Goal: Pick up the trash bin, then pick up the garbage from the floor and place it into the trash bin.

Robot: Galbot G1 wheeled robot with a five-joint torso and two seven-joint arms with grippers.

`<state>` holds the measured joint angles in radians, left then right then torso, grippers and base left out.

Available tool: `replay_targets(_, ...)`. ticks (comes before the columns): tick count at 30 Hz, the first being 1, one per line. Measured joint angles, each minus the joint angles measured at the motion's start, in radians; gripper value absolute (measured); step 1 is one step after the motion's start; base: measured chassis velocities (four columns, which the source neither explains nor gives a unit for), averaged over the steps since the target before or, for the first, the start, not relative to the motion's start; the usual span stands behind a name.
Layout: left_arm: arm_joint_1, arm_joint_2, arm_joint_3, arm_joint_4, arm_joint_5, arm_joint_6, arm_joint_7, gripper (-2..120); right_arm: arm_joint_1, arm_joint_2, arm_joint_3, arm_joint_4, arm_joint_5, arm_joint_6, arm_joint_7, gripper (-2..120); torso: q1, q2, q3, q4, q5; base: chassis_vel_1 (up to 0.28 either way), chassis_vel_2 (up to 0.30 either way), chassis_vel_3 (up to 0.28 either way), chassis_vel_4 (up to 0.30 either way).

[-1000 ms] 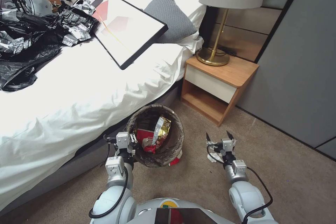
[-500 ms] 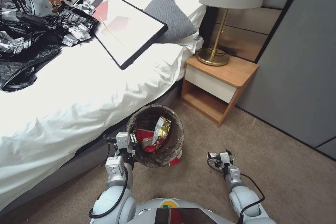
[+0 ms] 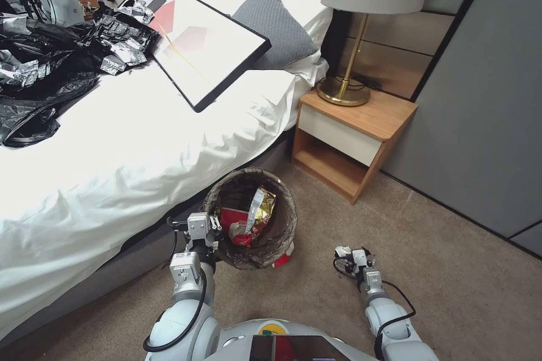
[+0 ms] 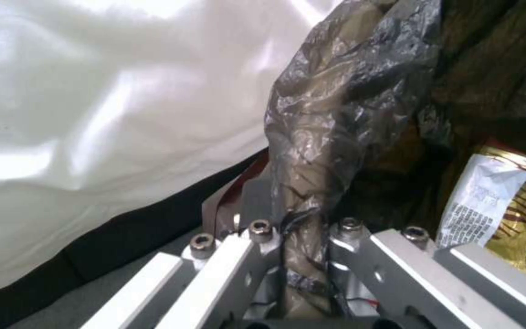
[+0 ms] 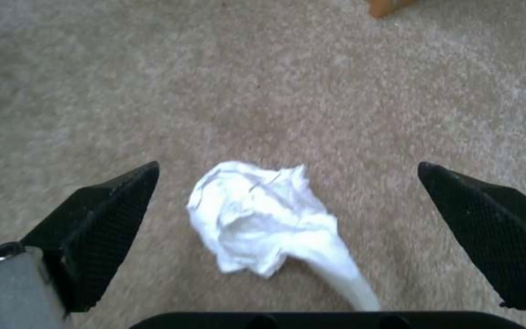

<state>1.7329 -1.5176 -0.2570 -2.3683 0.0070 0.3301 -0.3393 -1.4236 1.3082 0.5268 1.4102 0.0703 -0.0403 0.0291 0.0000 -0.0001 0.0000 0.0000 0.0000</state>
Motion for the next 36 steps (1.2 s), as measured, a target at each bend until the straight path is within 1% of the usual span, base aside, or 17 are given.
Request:
replay_targets(4,0.000,0.000,0.000,0.000,0.000,0.000,0.000,2,0.009,0.001,0.000,-0.012,0.001,0.004,0.000,100,0.000,0.000,0.000,0.0001,0.0000,0.000,0.000,0.000,0.000)
replay_targets(8,0.000,0.000,0.000,0.000,0.000,0.000,0.000,2,0.040,0.003,-0.003,-0.061,0.010,0.014,-0.001,100,0.000,0.000,0.000,0.0000,0.0000,0.000,0.000,0.000,0.000)
replay_targets(12,0.000,0.000,0.000,0.000,0.000,0.000,0.000,2,0.064,0.009,-0.009,-0.115,0.016,0.031,-0.008,92,0.000,0.000,0.000,0.0001,0.0000,0.000,0.000,0.000,0.000)
replay_targets(15,0.000,0.000,0.000,0.000,0.000,0.000,0.000,2,0.080,0.017,-0.012,-0.164,0.018,0.044,-0.014,76,0.000,0.000,0.000,0.0001,0.0000,0.000,0.000,0.000,0.000)
replay_targets(17,0.000,0.000,0.000,0.000,0.000,0.000,0.000,2,0.083,0.020,-0.012,-0.178,0.018,0.045,-0.014,73,0.000,0.000,0.000,0.0001,0.0000,0.000,0.000,0.000,0.000)
replay_targets(19,0.000,0.000,0.000,0.000,0.000,0.000,0.000,2,0.085,0.024,-0.012,-0.195,0.017,0.053,-0.015,63,0.000,0.000,0.000,0.0001,-0.0002,0.000,0.000,0.000,0.000)
replay_targets(20,0.000,0.000,0.000,0.000,0.000,0.000,0.000,2,0.085,0.024,-0.012,-0.195,0.017,0.053,-0.015,63,0.000,0.000,0.000,0.0001,-0.0002,0.000,0.000,0.000,0.000)
replay_targets(23,0.000,0.000,0.000,0.000,0.000,0.000,0.000,2,0.082,0.027,-0.012,-0.206,0.014,0.061,-0.015,46,0.000,0.000,0.000,0.0001,0.0000,0.000,0.000,0.000,0.000)
replay_targets(24,0.000,0.000,0.000,0.000,0.000,0.000,0.000,2,0.082,0.028,-0.011,-0.208,0.013,0.063,-0.015,43,0.000,0.000,0.000,0.0003,0.0001,0.000,0.000,0.000,0.000)
replay_targets(25,0.000,0.000,0.000,0.000,0.000,0.000,0.000,2,0.082,0.028,-0.011,-0.208,0.013,0.063,-0.015,43,0.000,0.000,0.000,0.0003,0.0001,0.000,0.000,0.000,0.000)
replay_targets(26,0.000,0.000,0.000,0.000,0.000,0.000,0.000,2,0.082,0.029,-0.010,-0.210,0.012,0.065,-0.015,37,0.000,0.000,0.000,0.0004,0.0002,0.000,0.000,0.000,0.000)
replay_targets(27,0.000,0.000,0.000,0.000,0.000,0.000,0.000,2,0.082,0.029,-0.010,-0.212,0.011,0.066,-0.014,34,0.000,0.000,0.000,0.0004,0.0003,0.000,0.000,0.000,0.000)
replay_targets(28,0.000,0.000,0.000,0.000,0.000,0.000,0.000,2,0.082,0.029,-0.010,-0.212,0.011,0.066,-0.014,34,0.000,0.000,0.000,0.0004,0.0003,0.000,0.000,0.000,0.000)
replay_targets(31,0.000,0.000,0.000,0.000,0.000,0.000,0.000,2,0.083,0.029,-0.007,-0.215,0.009,0.069,-0.009,17,0.000,0.000,0.000,0.0003,0.0003,0.000,0.000,0.000,0.000)
replay_targets(33,0.000,0.000,0.000,0.000,0.000,0.000,0.000,2,0.083,0.029,-0.006,-0.216,0.007,0.071,-0.007,14,0.000,0.000,0.000,0.0000,0.0001,0.000,0.000,0.000,0.000)
replay_targets(34,0.000,0.000,0.000,0.000,0.000,0.000,0.000,2,0.084,0.029,-0.005,-0.216,0.005,0.074,-0.005,8,0.000,0.000,0.000,0.0000,0.0001,0.000,0.000,0.000,0.000)
replay_targets(36,0.000,0.000,0.000,0.000,0.000,0.000,0.000,2,0.084,0.029,-0.005,-0.217,0.003,0.076,-0.003,0,0.000,0.000,0.000,0.0000,0.0000,0.000,0.000,0.000,0.000)
